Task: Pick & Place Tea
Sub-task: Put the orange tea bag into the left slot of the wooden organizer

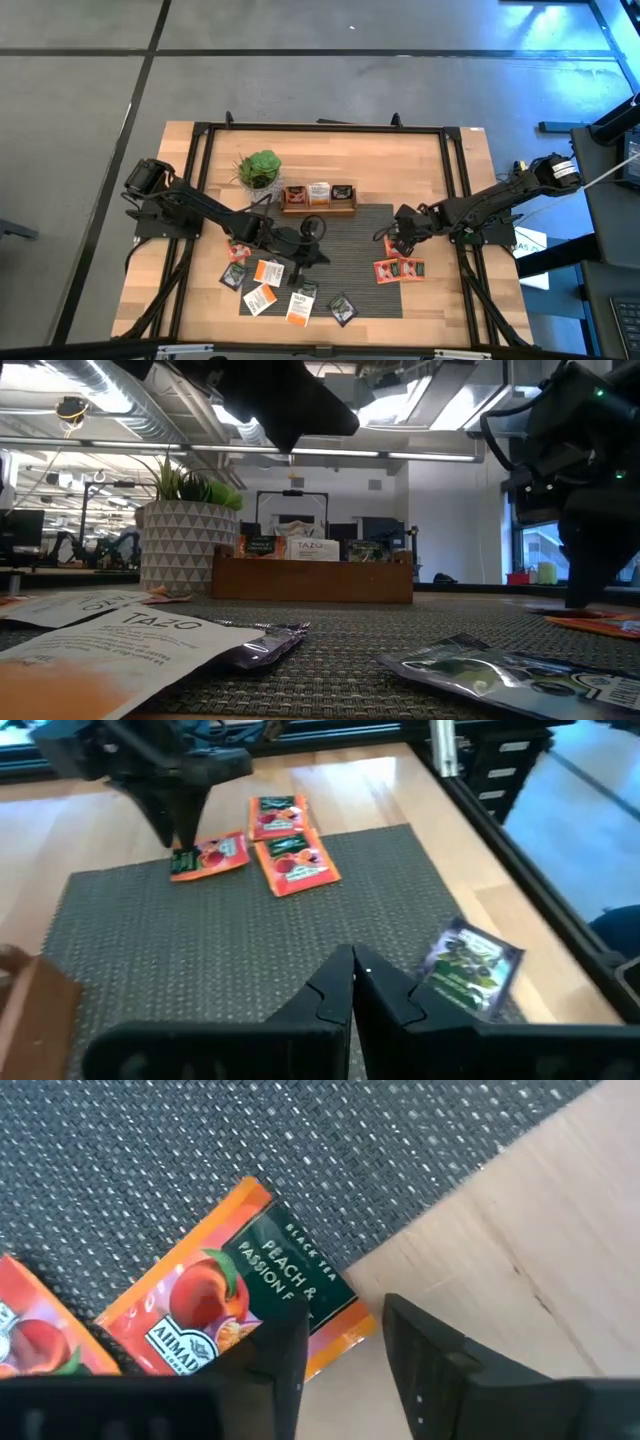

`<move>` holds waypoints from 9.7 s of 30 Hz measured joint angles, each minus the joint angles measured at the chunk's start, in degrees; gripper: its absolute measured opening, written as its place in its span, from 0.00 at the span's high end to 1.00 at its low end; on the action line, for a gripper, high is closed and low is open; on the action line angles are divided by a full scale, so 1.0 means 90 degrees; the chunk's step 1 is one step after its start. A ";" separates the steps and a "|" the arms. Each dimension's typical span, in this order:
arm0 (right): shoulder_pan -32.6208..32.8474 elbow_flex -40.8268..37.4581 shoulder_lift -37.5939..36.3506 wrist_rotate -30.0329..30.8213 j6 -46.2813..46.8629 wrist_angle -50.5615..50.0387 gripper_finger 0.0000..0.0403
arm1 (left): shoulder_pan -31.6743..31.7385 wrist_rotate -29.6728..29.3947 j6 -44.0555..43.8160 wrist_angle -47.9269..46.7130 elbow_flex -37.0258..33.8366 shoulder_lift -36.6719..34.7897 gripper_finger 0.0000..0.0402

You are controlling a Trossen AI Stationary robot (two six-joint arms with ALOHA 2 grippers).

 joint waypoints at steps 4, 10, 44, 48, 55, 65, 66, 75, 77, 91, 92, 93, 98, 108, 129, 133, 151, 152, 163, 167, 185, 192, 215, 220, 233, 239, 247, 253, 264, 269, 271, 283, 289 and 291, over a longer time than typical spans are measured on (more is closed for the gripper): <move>0.0000 -0.0013 0.0002 0.0123 -0.0151 -0.0121 0.81 | 0.0000 -0.0168 0.0007 -0.0091 0.0000 -0.0002 0.99; -0.0005 -0.0021 0.0005 0.0217 -0.0200 -0.0195 0.98 | 0.0000 -0.0203 0.0010 -0.0135 0.0000 -0.0002 0.99; -0.0007 0.1021 -0.0013 0.0487 -0.0993 0.0223 1.00 | 0.0015 -0.0166 -0.0381 0.0849 0.0002 0.0134 0.99; -0.0007 0.1023 -0.0014 0.0487 -0.0959 0.0268 1.00 | 0.0219 0.0110 -0.0409 0.2618 0.0000 0.1066 0.99; -0.0005 0.0982 -0.0015 0.0484 -0.0827 0.0507 1.00 | 0.0663 0.0999 -0.1230 0.4045 0.0564 0.2463 0.99; 0.0218 0.0931 0.0105 0.0494 -0.0800 0.0729 1.00 | 0.1013 0.0979 -0.1599 0.3759 0.1472 0.3373 0.99; 0.0240 0.0931 0.0108 0.0492 -0.0797 0.0744 1.00 | 0.1048 0.0975 -0.1548 0.3757 0.1475 0.3372 0.99; 0.0304 0.0931 0.0151 0.0494 -0.0884 0.0895 1.00 | 0.1144 0.1000 -0.2532 0.3638 0.1477 0.3337 0.88; 0.0304 0.0931 0.0151 0.0497 -0.0993 0.0909 1.00 | 0.1133 0.1000 -0.2603 0.3582 0.1477 0.3337 0.82; 0.0304 0.0931 0.0151 0.0499 -0.1192 0.0995 1.00 | 0.1115 0.0439 -0.3151 0.3398 0.1477 0.3332 0.54; 0.0304 0.0931 0.0151 0.0498 -0.1204 0.1030 1.00 | 0.1116 0.0264 -0.3271 0.3251 0.1477 0.3332 0.54; 0.0304 0.0931 0.0151 0.0498 -0.1223 0.1067 1.00 | 0.1132 0.0133 -0.3341 0.3103 0.1477 0.3332 0.54; 0.0304 0.0931 0.0148 0.0484 -0.1496 0.1349 1.00 | 0.1205 0.0004 -0.3555 0.2866 0.1477 0.3332 0.55; 0.0304 0.0931 0.0148 0.0441 -0.1857 0.1790 1.00 | 0.1219 0.0140 -0.3555 0.2856 0.1477 0.3332 0.56; 0.0505 0.0934 0.0146 0.0442 -0.2016 0.2280 1.00 | 0.1119 0.0009 -0.3497 0.2936 0.1487 0.3460 0.57; 0.0505 0.0934 0.0146 0.0443 -0.2031 0.2341 1.00 | 0.1078 0.0057 -0.3494 0.2996 0.1489 0.3487 0.57; 0.0503 0.0931 0.0146 -0.0037 -0.1152 0.1741 0.80 | 0.0940 0.0255 -0.3439 0.2704 0.1491 0.3487 0.63; 0.0503 0.0931 0.0146 -0.0031 -0.1006 0.1726 0.77 | 0.0935 0.0251 -0.3438 0.2669 0.1491 0.3487 0.65; 0.0510 0.0931 0.0146 -0.0015 -0.0860 0.1594 0.57 | 0.0878 0.0307 -0.2496 0.2533 0.1496 0.3487 0.98; 0.0491 0.0931 0.0146 -0.0013 -0.0477 0.1531 0.56 | 0.0874 0.0310 -0.2272 0.2544 0.1498 0.3511 0.99; 0.0452 0.0934 0.1204 -0.0155 0.0349 0.1335 0.56 | 0.0916 0.0604 -0.2032 0.1934 0.2137 0.4061 0.99; 0.0408 0.0938 0.1239 0.0094 0.0687 0.1332 0.56 | 0.0918 0.0301 -0.2116 0.1641 0.2137 0.4056 0.99; 0.0182 0.0931 0.1243 -0.1371 0.0315 0.1774 0.79 | 0.0918 0.0137 -0.2176 0.1586 0.2118 0.4061 0.99; 0.0180 0.0931 0.1243 -0.1354 0.0296 0.1789 0.92 | 0.0925 0.0240 -0.2150 0.1682 0.2097 0.4015 0.99; 0.0339 0.0952 0.0620 0.0078 -0.0616 0.2182 0.99 | 0.1137 0.0966 -0.1060 -0.1116 0.1600 0.1535 0.98; 0.0430 0.0960 0.0660 0.1035 -0.2077 0.4000 0.97 | 0.0943 -0.0320 -0.1520 -0.0257 0.0082 -0.0010 0.94; 0.0425 0.0967 0.0715 0.1147 -0.3376 0.5000 0.98 | 0.0765 -0.0347 -0.2208 0.1399 -0.1490 -0.0835 0.74; 0.0353 0.0963 0.1014 0.1158 -0.3737 0.5666 0.98 | 0.0676 0.0012 -0.1917 0.1529 -0.1533 -0.0767 0.65; 0.0350 0.0963 0.1781 0.1271 -0.4400 0.6591 0.98 | 0.0700 0.0014 -0.1857 0.1634 -0.1530 -0.0770 0.65; 0.0350 0.0963 0.2051 0.1271 -0.4517 0.7094 0.98 | 0.0818 -0.0009 -0.2402 0.1636 -0.1528 -0.0770 0.66; 0.0350 0.0963 0.2184 0.1269 -0.4554 0.7256 0.98 | 0.0865 -0.0021 -0.2501 0.1635 -0.1528 -0.0770 0.66; 0.0325 0.1574 0.3044 0.0780 -0.5015 0.7678 0.98 | 0.1015 0.0158 -0.2713 0.1628 -0.1523 -0.0770 0.75; 0.0325 0.1984 0.3184 0.0822 -0.5069 0.7015 0.97 | 0.1015 0.0521 -0.2713 0.1526 -0.1523 -0.0770 0.91; 0.0330 0.2000 0.3184 0.0952 -0.5060 0.6981 0.97 | 0.1015 0.0657 -0.2714 0.1522 -0.1523 -0.0772 0.96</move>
